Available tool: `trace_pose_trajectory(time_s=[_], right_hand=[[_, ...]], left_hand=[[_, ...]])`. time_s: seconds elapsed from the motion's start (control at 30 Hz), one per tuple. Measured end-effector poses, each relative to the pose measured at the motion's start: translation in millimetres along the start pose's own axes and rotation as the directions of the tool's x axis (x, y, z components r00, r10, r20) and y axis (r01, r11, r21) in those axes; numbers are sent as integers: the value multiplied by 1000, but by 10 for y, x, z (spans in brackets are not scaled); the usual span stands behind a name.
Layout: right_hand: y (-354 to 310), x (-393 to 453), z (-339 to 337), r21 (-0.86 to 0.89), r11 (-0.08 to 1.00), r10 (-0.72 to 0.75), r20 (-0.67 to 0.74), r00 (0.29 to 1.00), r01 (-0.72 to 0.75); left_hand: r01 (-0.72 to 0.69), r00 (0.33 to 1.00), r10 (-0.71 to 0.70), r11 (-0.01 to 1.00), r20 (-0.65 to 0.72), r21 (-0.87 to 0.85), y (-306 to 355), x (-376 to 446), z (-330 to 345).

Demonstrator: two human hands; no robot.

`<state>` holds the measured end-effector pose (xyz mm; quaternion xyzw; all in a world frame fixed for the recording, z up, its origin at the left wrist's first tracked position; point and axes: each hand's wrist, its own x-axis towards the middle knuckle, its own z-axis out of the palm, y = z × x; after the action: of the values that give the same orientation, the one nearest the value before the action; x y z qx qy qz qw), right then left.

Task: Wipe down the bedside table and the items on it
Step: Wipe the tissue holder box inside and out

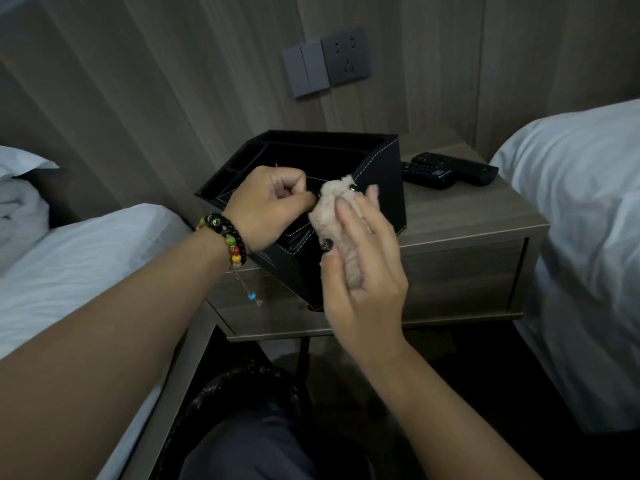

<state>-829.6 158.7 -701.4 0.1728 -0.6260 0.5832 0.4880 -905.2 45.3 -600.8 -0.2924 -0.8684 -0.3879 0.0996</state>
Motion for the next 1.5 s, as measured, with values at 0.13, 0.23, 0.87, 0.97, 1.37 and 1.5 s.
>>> trace_pose_trajectory(time_s=[0.13,0.23,0.87,0.97,1.37,1.5], right_hand=[[71,-1,-19,-71,991,-109,49,993,112],[212,-64,-83,-43,993,110,-47,993,-112],[25,197,-28,-4,1000,7,-30,1000,-8],[42,275,-18,-24,987,-160,22,987,161],[403,936,-472,268,721,660,14,751,-639],[287,825,-509,184,744,649,28,760,-642]], left_hand=[[-4,1000,4,1000,4,-22,-5,-5,1],[15,1000,-15,1000,-10,-15,12,-10,5],[-10,1000,10,1000,-12,9,-34,18,-7],[-1,1000,1,1000,11,9,-49,17,-12],[55,997,-54,998,46,-24,75,47,-4],[98,993,-108,980,49,172,104,16,-7]])
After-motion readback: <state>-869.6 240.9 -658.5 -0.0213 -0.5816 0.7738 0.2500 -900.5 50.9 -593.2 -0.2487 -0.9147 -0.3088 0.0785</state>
